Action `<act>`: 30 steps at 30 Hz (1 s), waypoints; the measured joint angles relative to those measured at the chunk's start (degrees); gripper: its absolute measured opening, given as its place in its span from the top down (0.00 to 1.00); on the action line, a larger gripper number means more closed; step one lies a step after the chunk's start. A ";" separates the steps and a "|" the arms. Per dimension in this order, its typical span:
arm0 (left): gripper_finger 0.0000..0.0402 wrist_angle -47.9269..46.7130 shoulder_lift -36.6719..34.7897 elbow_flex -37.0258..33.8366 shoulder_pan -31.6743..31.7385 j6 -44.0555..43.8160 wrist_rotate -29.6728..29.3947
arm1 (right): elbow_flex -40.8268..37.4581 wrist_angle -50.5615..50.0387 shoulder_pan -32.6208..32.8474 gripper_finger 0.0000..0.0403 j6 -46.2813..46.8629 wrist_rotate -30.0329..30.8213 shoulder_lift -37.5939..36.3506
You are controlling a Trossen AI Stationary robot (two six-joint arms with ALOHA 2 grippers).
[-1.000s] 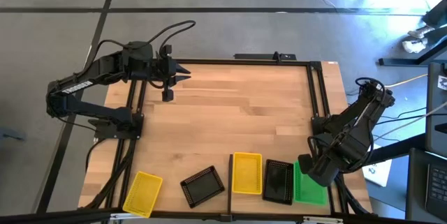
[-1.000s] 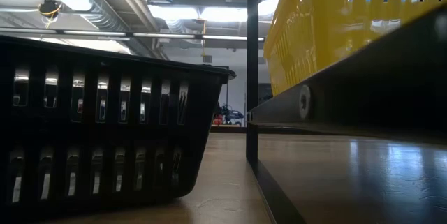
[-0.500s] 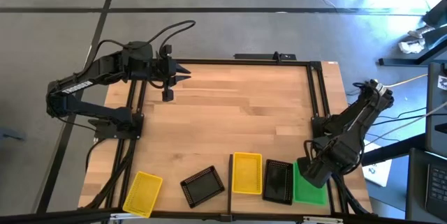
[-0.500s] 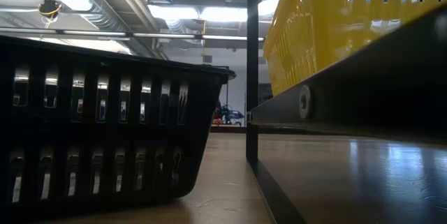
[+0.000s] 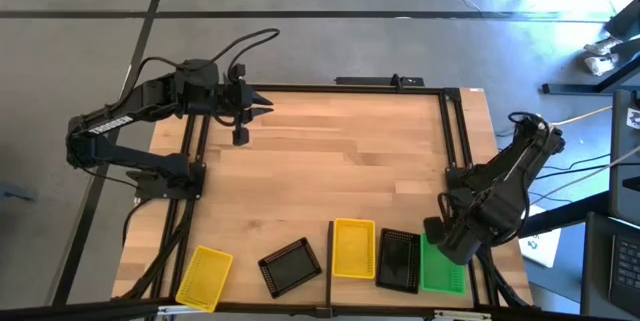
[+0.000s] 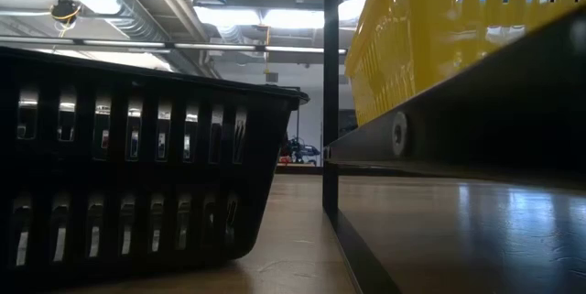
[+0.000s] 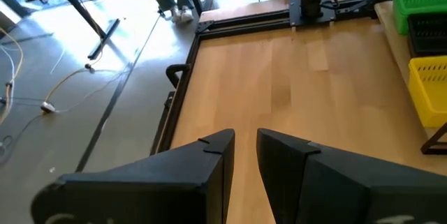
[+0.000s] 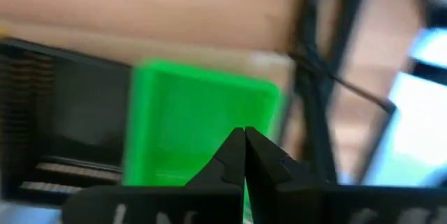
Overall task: Stack baskets on shelf by color
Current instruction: Stack the black bin on top of the black bins on the shelf
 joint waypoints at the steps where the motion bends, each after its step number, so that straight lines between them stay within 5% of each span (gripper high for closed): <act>1: 0.86 -0.02 0.01 0.00 0.00 -0.60 -0.06 | 0.86 -0.50 -0.34 1.00 -0.79 2.77 -0.06; 9: 0.86 -3.32 -0.01 0.00 0.00 -10.91 -0.07 | 5.96 -0.19 -4.55 1.00 -16.45 34.56 -0.22; 13: 0.86 -7.33 -0.01 0.00 0.00 -20.69 -0.05 | 8.53 -0.24 -8.23 1.00 -29.45 44.96 -0.39; 19: 0.86 -12.69 -0.01 0.00 -0.04 -36.78 2.45 | 15.01 -0.30 -14.42 1.00 -51.23 51.15 -0.39; 30: 0.86 -24.62 -0.01 0.02 -4.44 -46.75 7.97 | 26.16 4.56 -21.44 1.00 -81.92 54.89 -0.44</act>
